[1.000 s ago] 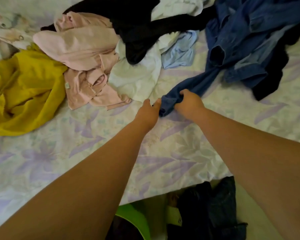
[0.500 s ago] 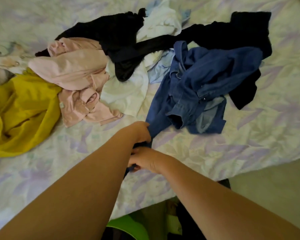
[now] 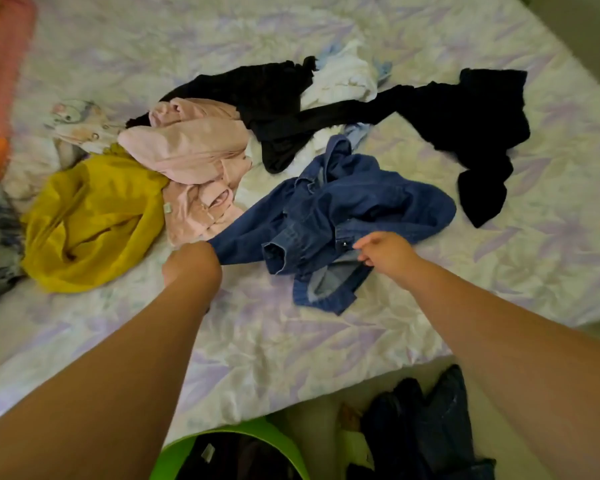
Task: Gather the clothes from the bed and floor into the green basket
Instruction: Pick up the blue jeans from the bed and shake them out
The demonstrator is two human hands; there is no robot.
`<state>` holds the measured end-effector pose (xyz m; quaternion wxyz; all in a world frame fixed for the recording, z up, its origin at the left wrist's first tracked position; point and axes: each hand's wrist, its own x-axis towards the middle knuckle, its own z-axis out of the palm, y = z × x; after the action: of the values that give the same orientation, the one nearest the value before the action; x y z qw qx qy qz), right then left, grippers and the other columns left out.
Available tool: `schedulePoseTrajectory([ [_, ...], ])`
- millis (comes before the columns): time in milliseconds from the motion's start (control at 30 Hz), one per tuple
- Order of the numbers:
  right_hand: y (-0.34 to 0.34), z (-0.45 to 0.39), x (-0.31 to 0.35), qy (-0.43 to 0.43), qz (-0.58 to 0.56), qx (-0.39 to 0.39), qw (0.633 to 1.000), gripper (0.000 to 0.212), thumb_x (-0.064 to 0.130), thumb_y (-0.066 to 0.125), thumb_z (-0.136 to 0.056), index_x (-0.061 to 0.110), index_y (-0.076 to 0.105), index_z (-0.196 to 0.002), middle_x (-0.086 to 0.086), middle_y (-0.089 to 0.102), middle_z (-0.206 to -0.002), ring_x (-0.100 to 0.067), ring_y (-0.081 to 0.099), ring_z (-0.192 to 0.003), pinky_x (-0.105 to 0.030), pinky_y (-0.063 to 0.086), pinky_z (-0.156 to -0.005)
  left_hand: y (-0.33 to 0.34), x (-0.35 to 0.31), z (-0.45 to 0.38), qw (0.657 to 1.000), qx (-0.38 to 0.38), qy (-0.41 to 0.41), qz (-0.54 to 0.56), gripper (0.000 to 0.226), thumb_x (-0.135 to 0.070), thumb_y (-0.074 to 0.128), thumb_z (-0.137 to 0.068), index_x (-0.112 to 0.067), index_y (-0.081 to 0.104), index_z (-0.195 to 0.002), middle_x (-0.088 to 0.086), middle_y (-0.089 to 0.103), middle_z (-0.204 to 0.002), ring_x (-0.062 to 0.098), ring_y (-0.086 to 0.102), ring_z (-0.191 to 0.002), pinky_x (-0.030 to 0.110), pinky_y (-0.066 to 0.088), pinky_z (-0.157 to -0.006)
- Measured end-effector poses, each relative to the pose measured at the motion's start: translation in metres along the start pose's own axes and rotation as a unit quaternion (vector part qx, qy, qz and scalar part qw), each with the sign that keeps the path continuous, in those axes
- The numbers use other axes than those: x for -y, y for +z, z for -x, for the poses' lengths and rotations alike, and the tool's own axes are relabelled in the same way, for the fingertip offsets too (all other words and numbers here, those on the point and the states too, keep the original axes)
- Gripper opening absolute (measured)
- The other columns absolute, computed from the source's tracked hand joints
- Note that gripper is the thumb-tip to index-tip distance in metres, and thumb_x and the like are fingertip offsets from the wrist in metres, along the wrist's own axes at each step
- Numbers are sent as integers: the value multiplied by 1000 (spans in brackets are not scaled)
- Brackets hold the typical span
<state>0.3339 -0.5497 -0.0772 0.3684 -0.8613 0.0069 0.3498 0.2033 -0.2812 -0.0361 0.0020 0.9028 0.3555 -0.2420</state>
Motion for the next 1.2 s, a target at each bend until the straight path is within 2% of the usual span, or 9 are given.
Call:
schedulePoseTrajectory([
  [67, 1, -1, 13, -53, 46, -55, 996, 24, 11, 47, -94, 9, 70, -103, -8, 68, -107, -28, 61, -94, -40, 51, -84, 12, 8, 0, 998, 36, -29, -32, 34, -18, 52, -92, -11, 58, -125, 14, 58, -126, 34, 55, -119, 43, 47, -94],
  [133, 5, -7, 29, -101, 48, -110, 988, 24, 13, 43, -97, 17, 65, -107, 0, 62, -106, -23, 57, -83, -33, 45, -70, 16, 4, -1, 993, 96, -39, -53, 51, -34, 52, -95, -17, 40, -142, 11, 39, -145, 33, 34, -136, 43, 33, -108],
  [233, 22, -35, 52, -149, 53, -153, 975, 27, 12, 41, -99, 20, 61, -116, -9, 60, -115, -17, 46, -61, -26, 34, -52, 19, -19, -9, 997, 34, 59, 22, 42, -37, 51, -95, -20, 47, -133, 14, 45, -132, 35, 41, -124, 41, 39, -94],
  [400, 35, -93, 92, -140, 64, -116, 981, 37, 13, 47, -98, 10, 47, -135, -13, 49, -137, -32, 57, -109, -40, 49, -85, 6, -66, -56, 970, 24, 112, 213, 42, -27, 45, -100, -9, 46, -138, 18, 56, -131, 36, 53, -119, 40, 43, -93],
  [600, 32, -154, 102, -81, -22, -101, 991, 61, 25, 55, -97, 9, 25, -148, -17, 56, -130, -32, 59, -103, -34, 47, -75, -2, -139, -117, 943, 45, 91, 317, 36, -20, 47, -98, -4, 52, -129, 20, 61, -122, 37, 57, -110, 41, 46, -90],
  [833, 34, -191, 103, -45, -30, -148, 987, 93, 46, 60, -90, 9, 3, -154, -13, 21, -156, -35, 38, -136, -45, 42, -106, 7, -194, -160, 971, 19, 56, 231, 32, -27, 50, -90, -7, 53, -116, 18, 58, -117, 38, 54, -109, 44, 44, -88],
  [1000, 26, -208, 109, 45, 69, -73, 994, 75, 52, 61, -84, 15, 34, -144, -14, 43, -141, -35, 54, -115, -42, 47, -77, 3, -208, -164, 948, 56, 84, 303, 11, -19, 48, -92, -8, 51, -88, 17, 64, -101, 32, 56, -85, 35, 39, -70],
  [1100, 23, -206, 100, 76, 80, -47, 993, 61, 48, 61, -82, 17, 47, -132, -12, 53, -131, -34, 57, -109, -39, 45, -73, 2, -203, -142, 925, 77, 115, 353, 28, -26, 55, -92, -9, 51, -70, 10, 62, -76, 32, 60, -83, 33, 41, -68],
  [1200, 15, -190, 88, 56, 42, -52, 996, 48, 43, 58, -83, 13, 57, -120, -7, 62, -111, -30, 60, -97, -35, 46, -74, -8, -184, -125, 903, 73, 103, 410, 28, -29, 59, -92, -2, 67, -89, 20, 70, -89, 35, 66, -89, 42, 53, -80],
])
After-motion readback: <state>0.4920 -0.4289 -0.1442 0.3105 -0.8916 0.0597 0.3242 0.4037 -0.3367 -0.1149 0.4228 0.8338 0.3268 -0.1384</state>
